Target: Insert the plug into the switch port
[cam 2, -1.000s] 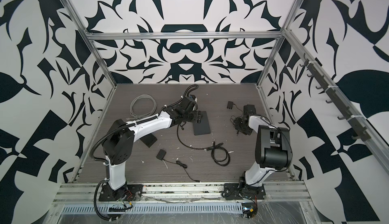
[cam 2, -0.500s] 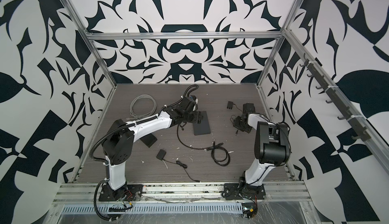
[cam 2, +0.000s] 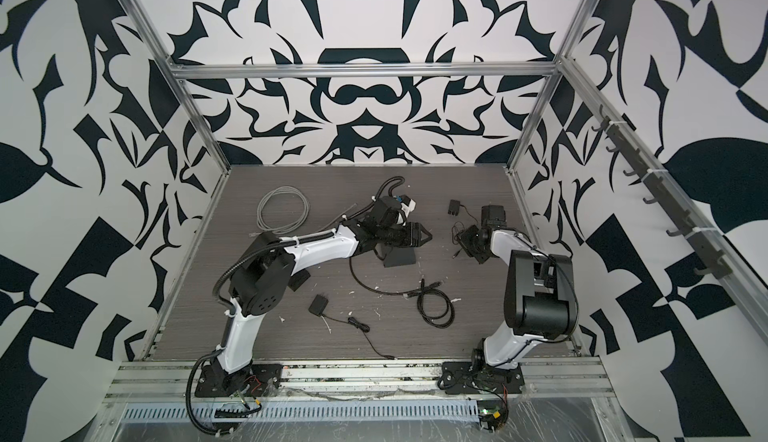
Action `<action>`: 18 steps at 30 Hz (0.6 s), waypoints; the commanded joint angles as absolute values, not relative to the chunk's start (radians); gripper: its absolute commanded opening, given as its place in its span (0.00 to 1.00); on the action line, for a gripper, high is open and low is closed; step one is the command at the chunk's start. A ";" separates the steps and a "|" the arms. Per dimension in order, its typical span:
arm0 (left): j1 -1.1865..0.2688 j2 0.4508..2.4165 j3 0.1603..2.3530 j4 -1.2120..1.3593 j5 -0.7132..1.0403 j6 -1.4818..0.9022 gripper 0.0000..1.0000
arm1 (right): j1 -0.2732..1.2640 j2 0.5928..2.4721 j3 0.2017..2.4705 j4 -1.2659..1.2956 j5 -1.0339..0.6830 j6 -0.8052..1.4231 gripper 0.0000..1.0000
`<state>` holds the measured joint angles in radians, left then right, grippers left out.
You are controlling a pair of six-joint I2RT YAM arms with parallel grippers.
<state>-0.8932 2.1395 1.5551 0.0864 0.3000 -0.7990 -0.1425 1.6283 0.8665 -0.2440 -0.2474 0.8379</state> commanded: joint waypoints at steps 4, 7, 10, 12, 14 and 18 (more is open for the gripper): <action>-0.918 2.206 1.565 0.217 0.332 -0.907 0.53 | -0.141 1.571 0.804 -0.115 -0.285 1.093 0.00; -0.934 2.230 1.568 0.227 0.310 -0.930 0.50 | -0.128 1.562 0.784 -0.087 -0.282 1.150 0.00; -0.939 2.259 1.564 0.281 0.305 -0.973 0.47 | -0.119 1.557 0.765 -0.061 -0.286 1.201 0.00; -0.942 2.275 1.573 0.285 0.296 -0.982 0.46 | -0.119 1.560 0.746 -0.032 -0.301 1.238 0.00; -0.946 2.289 1.583 0.283 0.286 -0.982 0.45 | -0.116 1.566 0.738 -0.013 -0.311 1.261 0.00; -0.953 2.306 1.592 0.295 0.275 -0.989 0.44 | -0.107 1.577 0.732 0.015 -0.320 1.295 0.00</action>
<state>-0.9474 2.2852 1.5608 0.2573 0.2970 -0.9619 -0.1162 1.5810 0.7315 -0.0383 -0.3038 1.2373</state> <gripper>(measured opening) 0.444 0.050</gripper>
